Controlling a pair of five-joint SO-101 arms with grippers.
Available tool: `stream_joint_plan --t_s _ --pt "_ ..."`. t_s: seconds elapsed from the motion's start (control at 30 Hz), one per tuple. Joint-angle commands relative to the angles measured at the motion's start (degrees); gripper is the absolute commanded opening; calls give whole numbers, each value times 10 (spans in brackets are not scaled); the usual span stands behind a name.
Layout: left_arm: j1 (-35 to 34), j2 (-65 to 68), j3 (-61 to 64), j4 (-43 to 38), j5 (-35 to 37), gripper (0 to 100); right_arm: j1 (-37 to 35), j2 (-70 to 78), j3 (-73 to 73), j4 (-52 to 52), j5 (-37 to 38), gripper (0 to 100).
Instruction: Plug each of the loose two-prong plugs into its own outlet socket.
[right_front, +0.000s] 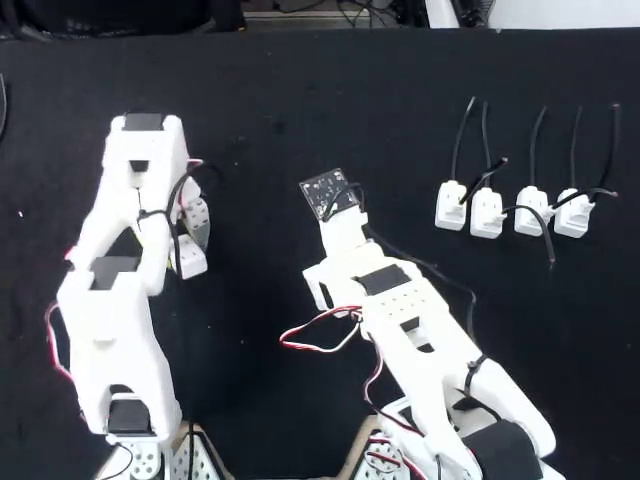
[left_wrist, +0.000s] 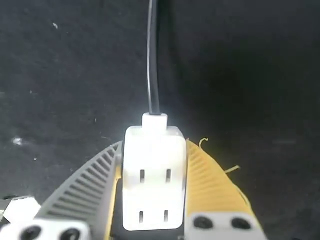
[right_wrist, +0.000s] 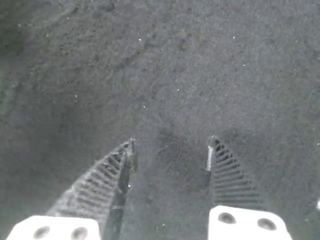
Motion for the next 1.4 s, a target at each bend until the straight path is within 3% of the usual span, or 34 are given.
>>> stream_joint_plan --t_s 0.0,0.2,0.4,0.53,0.73,0.93,1.1,1.37 --pt "15 -112 95 -81 -15 30 45 -22 -9 -11 5 212" --pt "52 -174 242 -200 -15 41 45 -22 -13 -11 5 212" --pt "60 -193 272 -223 -14 266 45 -22 -13 -11 5 212" --pt "44 -229 241 -188 -38 247 45 -22 -13 -11 5 212" --pt "-27 -276 215 -154 -156 234 45 -21 -13 -11 5 212" --pt "-104 -230 281 -231 -249 234 45 -20 -13 -11 5 212" --pt "-138 -203 295 -336 -250 234 45 -19 -13 -11 5 212" --pt "-103 -197 295 -347 -252 234 44 -19 -13 -11 5 212"
